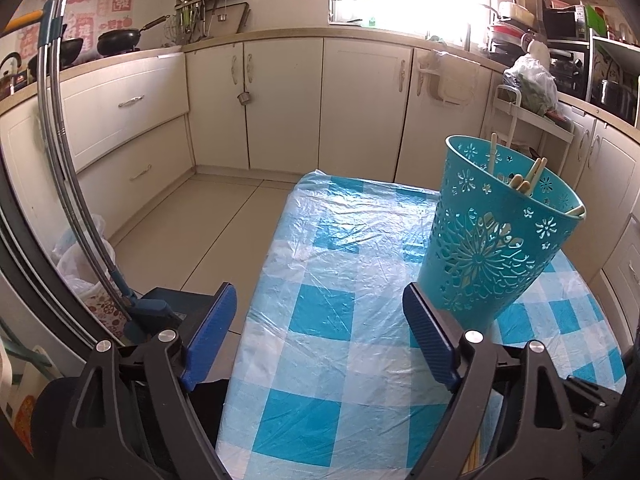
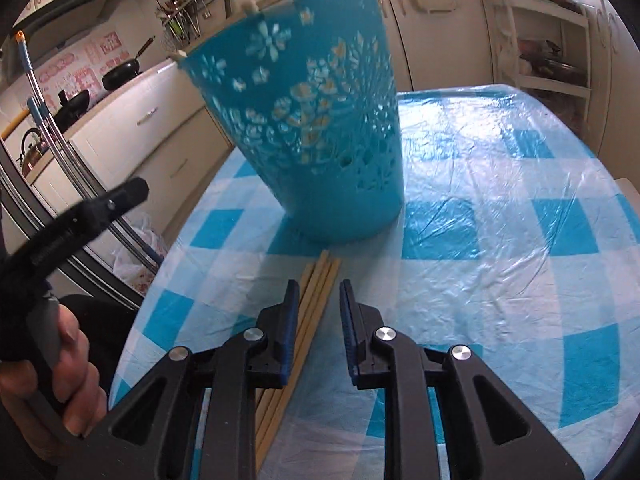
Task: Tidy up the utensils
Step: 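Bring both tools back beside the remaining chopsticks, then grasp another wooden chopstick with the left tool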
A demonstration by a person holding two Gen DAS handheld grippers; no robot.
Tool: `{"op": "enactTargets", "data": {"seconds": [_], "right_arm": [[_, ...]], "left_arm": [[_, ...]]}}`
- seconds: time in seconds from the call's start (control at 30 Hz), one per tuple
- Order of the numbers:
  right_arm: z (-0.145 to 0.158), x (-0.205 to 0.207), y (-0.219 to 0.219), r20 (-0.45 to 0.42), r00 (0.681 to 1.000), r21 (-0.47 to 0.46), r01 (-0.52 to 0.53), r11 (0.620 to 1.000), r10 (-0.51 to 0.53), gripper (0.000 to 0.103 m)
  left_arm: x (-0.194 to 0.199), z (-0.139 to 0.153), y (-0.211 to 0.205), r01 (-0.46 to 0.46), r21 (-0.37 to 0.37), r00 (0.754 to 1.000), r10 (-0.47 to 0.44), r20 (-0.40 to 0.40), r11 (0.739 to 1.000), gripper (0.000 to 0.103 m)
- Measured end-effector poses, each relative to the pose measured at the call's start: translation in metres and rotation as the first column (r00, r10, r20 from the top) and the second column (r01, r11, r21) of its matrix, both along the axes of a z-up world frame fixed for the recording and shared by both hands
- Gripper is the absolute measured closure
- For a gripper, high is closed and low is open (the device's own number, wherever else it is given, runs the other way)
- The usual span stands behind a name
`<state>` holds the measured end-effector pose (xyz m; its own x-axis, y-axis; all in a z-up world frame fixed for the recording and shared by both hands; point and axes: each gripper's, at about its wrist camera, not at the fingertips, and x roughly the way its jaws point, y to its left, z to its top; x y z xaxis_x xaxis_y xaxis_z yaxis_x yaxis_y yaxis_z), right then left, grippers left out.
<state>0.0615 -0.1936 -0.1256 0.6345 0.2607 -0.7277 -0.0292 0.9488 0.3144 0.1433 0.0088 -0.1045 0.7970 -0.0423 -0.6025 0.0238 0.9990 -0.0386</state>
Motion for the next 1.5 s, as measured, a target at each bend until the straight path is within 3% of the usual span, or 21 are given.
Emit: {"op": "enactTargets", "data": {"seconds": [0.33,0.73,0.83,1.07,1.5], "right_arm": [[-0.014,0.007,0.015,-0.051,0.998,-0.097,-0.036,0.995,0.031,0.084],[-0.013,0.005,0.009,-0.066,0.997,-0.122,-0.052,0.991,0.044,0.087],[-0.013,0.002,0.008,-0.073,0.995,-0.147,-0.074,0.986,0.064,0.087],[-0.014,-0.009,-0.012,-0.069,0.996,-0.147,-0.065,0.987,0.055,0.091],[-0.012,-0.005,-0.021,-0.072,0.997,-0.084,-0.039,0.996,0.033,0.092]], "left_arm": [[0.004,-0.007,0.001,-0.002,0.005,1.000,0.002,-0.028,1.000,0.020],[0.006,-0.018,-0.013,0.061,0.038,0.995,-0.058,-0.081,0.997,0.019],[0.007,-0.026,-0.023,0.136,0.024,0.982,-0.132,-0.133,0.990,0.019],[0.001,-0.049,-0.061,0.308,0.033,0.924,-0.290,-0.249,0.951,0.019],[0.000,-0.077,-0.081,0.325,0.104,0.895,-0.271,-0.353,0.940,0.019]]}}
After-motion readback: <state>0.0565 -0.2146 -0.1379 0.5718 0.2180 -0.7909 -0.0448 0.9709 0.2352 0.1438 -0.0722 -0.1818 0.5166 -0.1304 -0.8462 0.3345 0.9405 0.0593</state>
